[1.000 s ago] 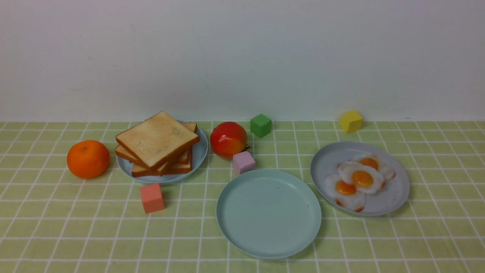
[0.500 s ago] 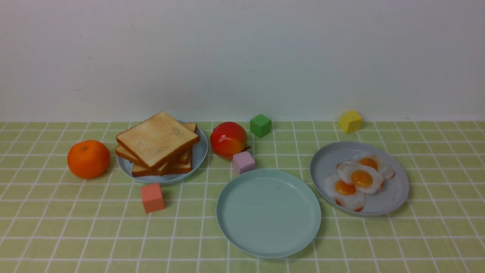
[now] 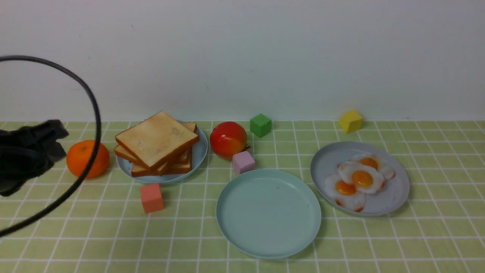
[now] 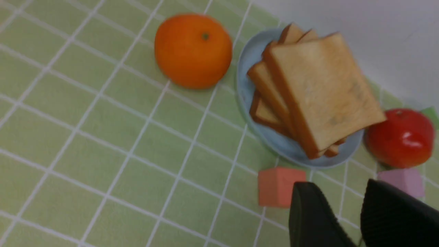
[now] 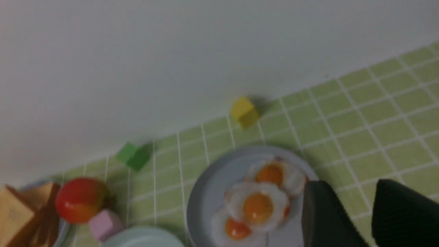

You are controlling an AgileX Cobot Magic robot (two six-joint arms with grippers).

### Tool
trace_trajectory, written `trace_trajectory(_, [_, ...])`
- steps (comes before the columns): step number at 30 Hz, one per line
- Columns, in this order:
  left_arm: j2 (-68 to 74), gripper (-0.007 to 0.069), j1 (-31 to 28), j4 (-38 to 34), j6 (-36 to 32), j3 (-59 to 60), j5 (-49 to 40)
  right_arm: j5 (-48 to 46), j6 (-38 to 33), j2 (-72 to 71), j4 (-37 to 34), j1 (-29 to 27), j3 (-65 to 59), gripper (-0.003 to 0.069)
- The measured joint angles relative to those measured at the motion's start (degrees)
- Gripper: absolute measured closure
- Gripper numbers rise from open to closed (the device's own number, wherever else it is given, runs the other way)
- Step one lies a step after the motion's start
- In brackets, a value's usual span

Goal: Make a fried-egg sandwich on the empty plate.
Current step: Use the left arm to grab a slice of bread

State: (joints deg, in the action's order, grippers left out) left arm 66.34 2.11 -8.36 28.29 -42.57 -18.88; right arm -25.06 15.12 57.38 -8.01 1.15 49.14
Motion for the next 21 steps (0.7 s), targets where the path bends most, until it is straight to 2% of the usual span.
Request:
trace_trajectory(5, [12.78, 0.0386, 0.0, -1.16, -2.62, -10.93, -7.68, -6.22, -4.51, 4.7, -2.34, 6.73, 0.06, 0.0418])
trace_trajectory(7, [21.16, 0.0386, 0.0, -1.34, -6.57, -21.92, -15.52, -8.92, -6.91, 7.12, -2.96, 11.06, 0.06, 0.0418])
trace_trajectory(10, [27.92, 0.0386, 0.0, -1.41, -11.59, -30.01, -21.26, -10.14, -7.61, 8.08, -3.13, 13.52, 0.06, 0.0418])
trace_trajectory(16, [38.54, 0.0386, -0.81, -2.66, -21.24, -43.87, -29.63, -12.95, -8.64, 8.31, -2.94, 14.32, 0.17, 0.0417])
trace_trajectory(21, [46.5, 0.0386, -5.88, -10.69, -26.45, -52.86, -32.48, -15.93, -9.78, 8.31, -2.75, 14.32, 0.17, 0.0417])
